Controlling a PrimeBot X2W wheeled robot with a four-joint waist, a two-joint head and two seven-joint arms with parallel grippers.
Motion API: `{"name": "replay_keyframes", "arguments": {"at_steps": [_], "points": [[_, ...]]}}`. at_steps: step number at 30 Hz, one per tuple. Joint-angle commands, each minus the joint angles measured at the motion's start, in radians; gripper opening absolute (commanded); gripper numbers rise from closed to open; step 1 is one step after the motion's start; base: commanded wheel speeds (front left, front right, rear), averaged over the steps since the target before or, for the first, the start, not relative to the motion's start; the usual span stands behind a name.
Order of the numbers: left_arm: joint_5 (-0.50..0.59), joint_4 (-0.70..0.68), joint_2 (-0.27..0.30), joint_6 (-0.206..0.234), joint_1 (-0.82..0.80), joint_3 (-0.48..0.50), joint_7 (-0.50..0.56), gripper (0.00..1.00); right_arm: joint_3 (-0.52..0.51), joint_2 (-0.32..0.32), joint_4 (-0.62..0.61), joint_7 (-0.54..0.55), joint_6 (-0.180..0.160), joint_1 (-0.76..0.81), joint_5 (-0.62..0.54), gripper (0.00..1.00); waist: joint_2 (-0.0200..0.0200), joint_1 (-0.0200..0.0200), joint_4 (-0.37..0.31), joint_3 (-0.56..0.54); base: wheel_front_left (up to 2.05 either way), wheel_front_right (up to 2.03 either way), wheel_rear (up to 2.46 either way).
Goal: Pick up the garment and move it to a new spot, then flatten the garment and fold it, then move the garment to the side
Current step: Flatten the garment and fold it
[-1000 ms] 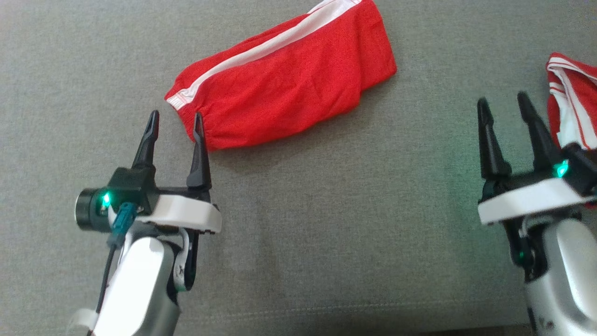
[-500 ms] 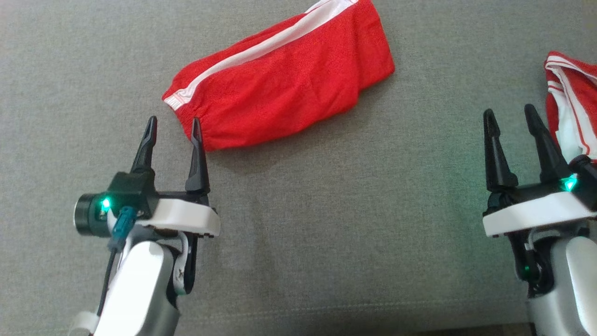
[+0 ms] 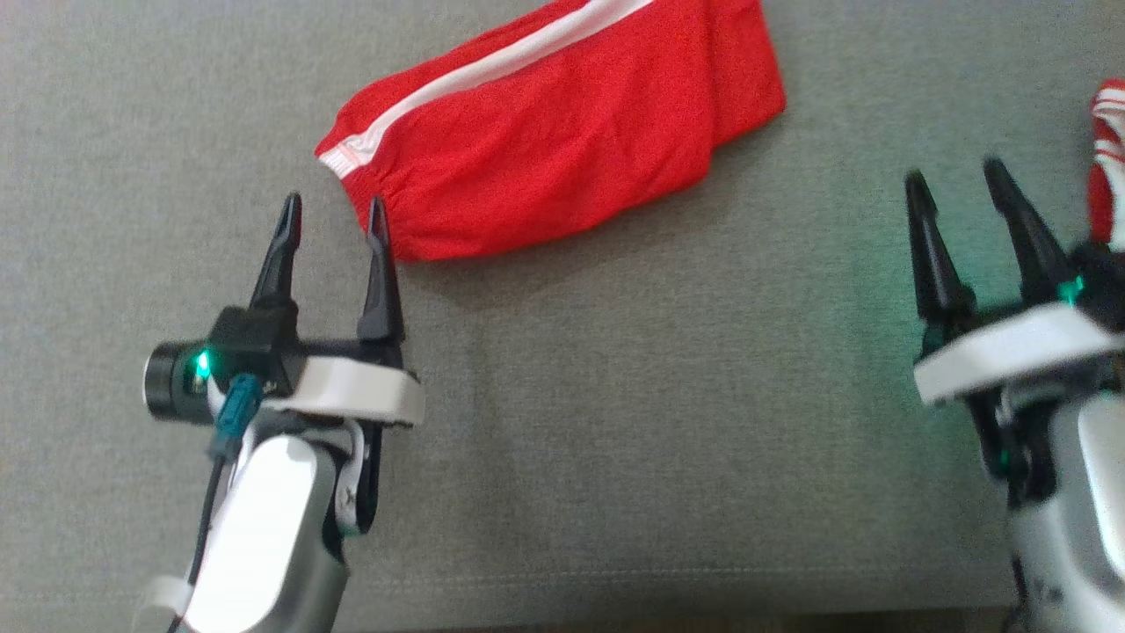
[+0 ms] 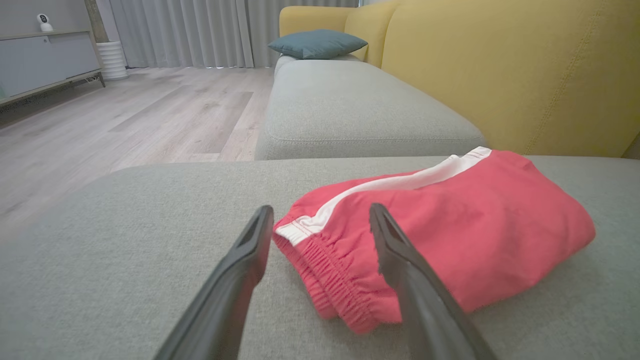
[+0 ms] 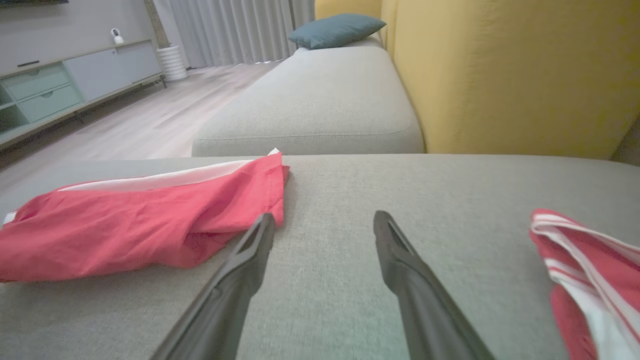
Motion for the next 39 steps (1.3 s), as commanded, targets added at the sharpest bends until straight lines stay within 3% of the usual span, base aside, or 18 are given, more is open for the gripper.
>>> {"name": "replay_keyframes", "arguments": {"at_steps": [1,8,14,25,26,27,28,32,39], "points": [[0.012,-0.042,0.005,-0.002,-0.050,0.037,-0.005,1.00,0.040,-0.028,-0.019,0.020,0.004,-0.072,0.009,1.00,-0.0001,0.0000,0.024,0.034,0.00,0.00,0.00],[0.025,-0.062,-0.025,-0.015,-0.103,0.021,-0.005,1.00,0.154,-0.114,0.110,0.140,0.004,-0.311,0.051,1.00,-0.0001,0.0000,0.096,0.133,0.00,0.00,0.00],[0.027,-0.068,-0.048,-0.022,-0.135,0.016,-0.005,1.00,0.232,-0.148,0.240,0.263,0.004,-0.465,0.097,1.00,-0.0001,0.0000,0.145,0.187,0.00,0.00,0.00],[0.039,-0.056,-0.063,-0.032,-0.141,0.028,-0.005,1.00,0.305,-0.111,0.434,0.519,0.004,-0.629,0.251,1.00,-0.0001,0.0000,0.148,0.186,0.00,0.00,0.00],[0.041,-0.056,-0.063,-0.033,-0.142,0.028,-0.005,1.00,0.304,-0.099,0.447,0.538,0.004,-0.633,0.274,0.75,-0.0001,0.0000,0.146,0.184,0.00,0.00,0.00],[0.042,-0.056,-0.064,-0.034,-0.141,0.029,-0.005,1.00,0.306,-0.096,0.455,0.542,0.004,-0.640,0.280,0.31,-0.0001,0.0000,0.145,0.181,0.00,0.00,0.00],[0.043,-0.056,-0.064,-0.035,-0.141,0.030,-0.005,1.00,0.306,-0.089,0.466,0.548,0.004,-0.639,0.288,0.00,-0.0001,0.0000,0.143,0.178,0.00,0.00,0.00],[0.049,-0.053,-0.065,-0.039,-0.135,0.035,-0.005,1.00,0.294,-0.062,0.467,0.504,0.004,-0.611,0.335,0.00,-0.0001,0.0000,0.133,0.161,0.00,0.00,0.00],[0.057,-0.047,-0.066,-0.044,-0.098,0.044,-0.005,1.00,0.240,-0.047,0.388,0.306,0.004,-0.426,0.355,0.00,-0.0001,0.0000,0.099,0.102,0.00,0.00,0.00]]}}
